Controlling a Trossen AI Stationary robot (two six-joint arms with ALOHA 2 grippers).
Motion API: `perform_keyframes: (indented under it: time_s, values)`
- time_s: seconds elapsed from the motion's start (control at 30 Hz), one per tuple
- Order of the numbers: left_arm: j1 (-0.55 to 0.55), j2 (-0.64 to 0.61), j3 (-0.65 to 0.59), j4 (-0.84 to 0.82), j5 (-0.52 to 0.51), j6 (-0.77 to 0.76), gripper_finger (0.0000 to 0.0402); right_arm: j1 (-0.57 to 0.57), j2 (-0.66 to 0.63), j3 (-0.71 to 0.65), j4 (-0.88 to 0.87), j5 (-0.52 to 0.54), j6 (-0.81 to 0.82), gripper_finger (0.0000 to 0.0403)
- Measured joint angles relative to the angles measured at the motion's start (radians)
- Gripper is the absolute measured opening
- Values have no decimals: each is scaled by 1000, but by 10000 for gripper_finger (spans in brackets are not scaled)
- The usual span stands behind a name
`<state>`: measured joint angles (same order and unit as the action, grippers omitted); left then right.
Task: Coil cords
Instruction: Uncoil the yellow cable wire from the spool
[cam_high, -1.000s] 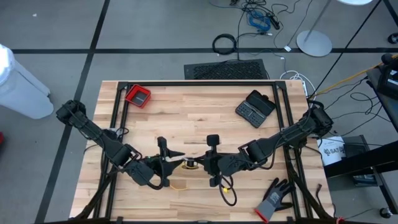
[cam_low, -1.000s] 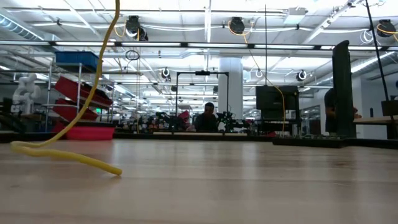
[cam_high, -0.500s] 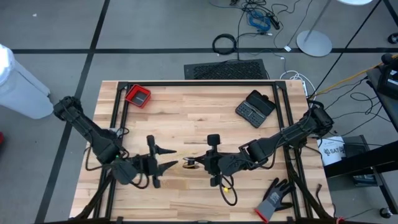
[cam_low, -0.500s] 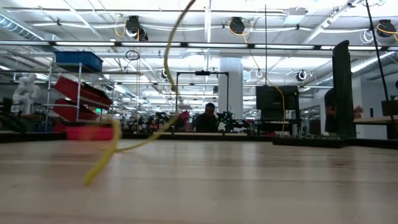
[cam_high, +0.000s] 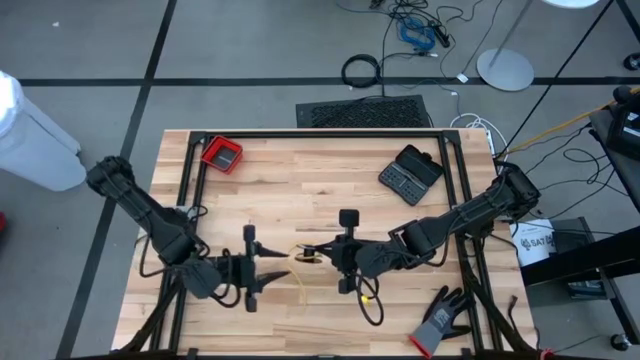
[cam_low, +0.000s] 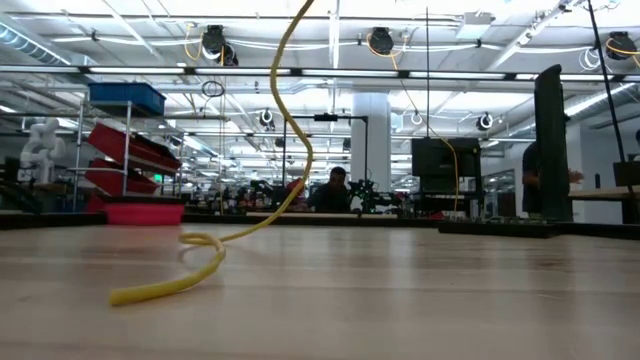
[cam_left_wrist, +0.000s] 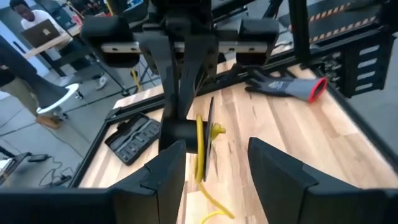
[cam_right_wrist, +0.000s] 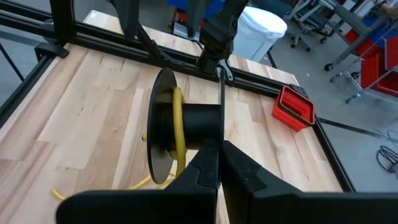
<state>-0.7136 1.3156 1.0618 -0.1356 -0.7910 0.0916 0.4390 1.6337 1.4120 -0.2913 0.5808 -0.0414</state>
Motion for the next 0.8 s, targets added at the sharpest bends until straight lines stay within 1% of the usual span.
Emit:
perform_keyframes:
  time_s: [0.33,0.43,0.5,0.6,0.8]
  values:
    - [52,60,0,0,2,28,180,0,0,0,0,-1,-3,0]
    - [65,68,0,0,20,29,179,0,0,0,0,-2,-4,0]
    - [72,68,0,0,38,28,172,-1,0,0,-1,-1,-4,0]
    - [79,68,0,9,79,28,139,-1,0,0,-1,-2,-4,0]
    - [86,68,0,72,81,46,32,-1,0,0,-8,-6,-4,0]
